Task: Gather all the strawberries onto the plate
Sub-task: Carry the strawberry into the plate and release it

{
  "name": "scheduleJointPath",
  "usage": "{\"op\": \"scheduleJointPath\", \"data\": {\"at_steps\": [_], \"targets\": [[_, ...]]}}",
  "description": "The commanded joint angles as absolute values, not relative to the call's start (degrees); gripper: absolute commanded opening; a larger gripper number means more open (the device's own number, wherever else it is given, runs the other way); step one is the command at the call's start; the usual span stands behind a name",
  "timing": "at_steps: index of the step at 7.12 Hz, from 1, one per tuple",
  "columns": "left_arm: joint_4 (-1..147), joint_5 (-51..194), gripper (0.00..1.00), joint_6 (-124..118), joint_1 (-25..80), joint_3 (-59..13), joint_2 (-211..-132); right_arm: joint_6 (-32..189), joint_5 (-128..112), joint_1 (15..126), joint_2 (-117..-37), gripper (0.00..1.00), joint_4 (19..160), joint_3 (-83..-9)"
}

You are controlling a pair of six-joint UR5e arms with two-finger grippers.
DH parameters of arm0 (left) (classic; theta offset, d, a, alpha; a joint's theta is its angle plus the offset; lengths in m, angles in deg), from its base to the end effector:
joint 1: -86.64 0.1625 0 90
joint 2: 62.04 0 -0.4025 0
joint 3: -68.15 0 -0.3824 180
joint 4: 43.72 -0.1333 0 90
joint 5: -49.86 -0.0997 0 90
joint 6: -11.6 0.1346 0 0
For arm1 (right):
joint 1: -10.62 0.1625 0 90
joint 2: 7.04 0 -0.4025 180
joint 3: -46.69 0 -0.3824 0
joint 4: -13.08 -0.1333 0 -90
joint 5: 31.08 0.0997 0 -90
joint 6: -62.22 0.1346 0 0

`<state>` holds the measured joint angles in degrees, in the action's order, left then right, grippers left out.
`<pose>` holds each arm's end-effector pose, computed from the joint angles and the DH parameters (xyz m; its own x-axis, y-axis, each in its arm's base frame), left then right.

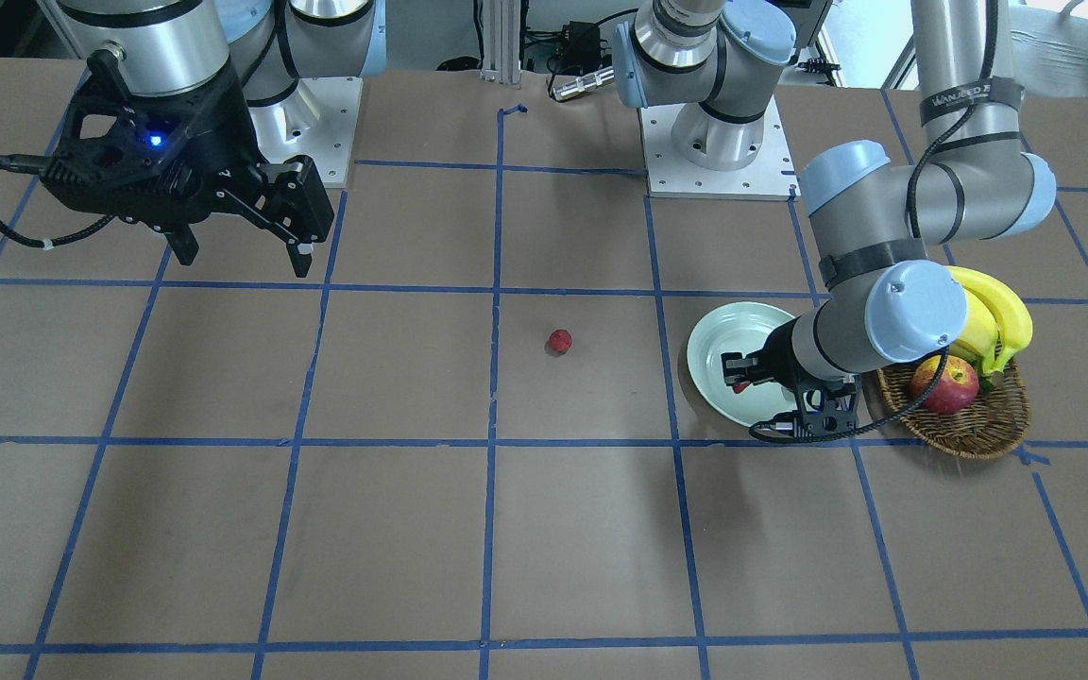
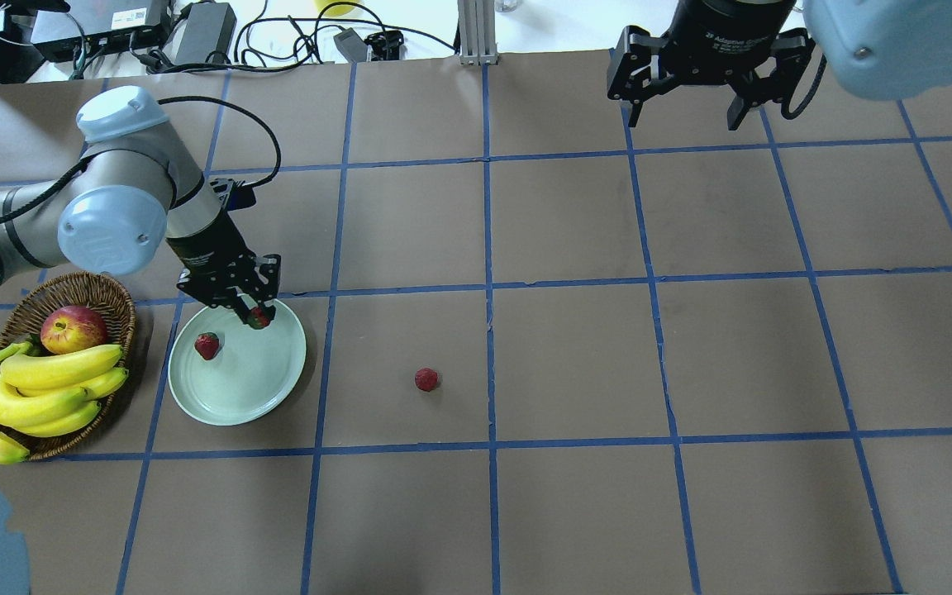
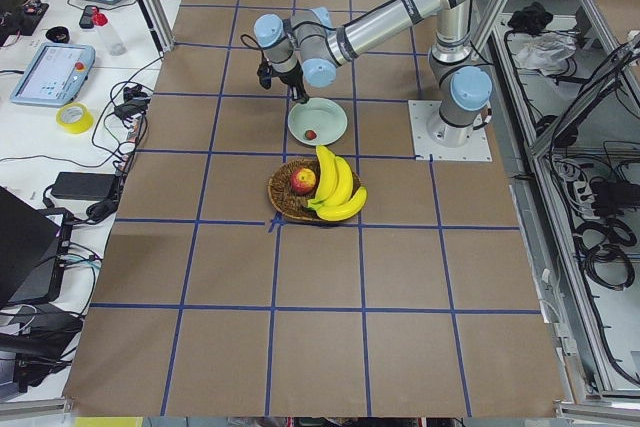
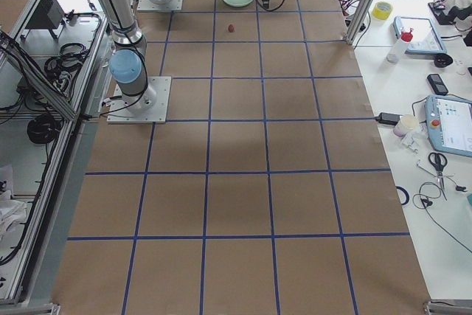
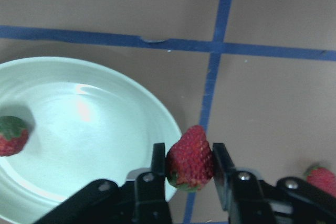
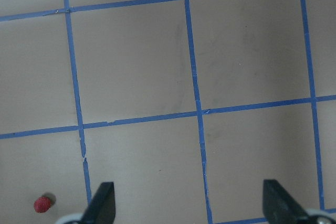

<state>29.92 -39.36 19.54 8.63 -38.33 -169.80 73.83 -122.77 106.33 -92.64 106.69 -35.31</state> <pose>-0.0299 -0.5098 0.1720 -0.9952 -0.0812 0.0552 -0.0608 0.9513 0.3023 0.1813 -0.5128 0.4669 -0.9945 0.1049 0.0034 0.1036 0.9862 -0.1288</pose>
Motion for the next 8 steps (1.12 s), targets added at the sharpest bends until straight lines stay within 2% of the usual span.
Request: {"op": "scheduleJointPath", "data": {"at_steps": [1, 2, 4, 8], "targets": [[29.67, -44.01, 0.80, 21.36, 11.05, -40.82, -170.32, 73.83, -122.84, 106.33, -92.64, 1.00, 106.69, -35.31], [29.40, -44.10, 1.00, 21.18, 10.97, -40.83, -169.45, 73.83, -122.84, 106.33, -92.64, 1.00, 106.69, -35.31], [29.31, -43.75, 1.00, 19.53, 9.57, -38.91, -167.87, 73.83, -122.84, 106.33, -92.64, 1.00, 106.69, -35.31], [29.05, -36.01, 1.00, 1.98, -4.47, -37.23, -164.53, 73.74, -122.75, 106.42, -92.64, 1.00, 106.69, -35.31]]}}
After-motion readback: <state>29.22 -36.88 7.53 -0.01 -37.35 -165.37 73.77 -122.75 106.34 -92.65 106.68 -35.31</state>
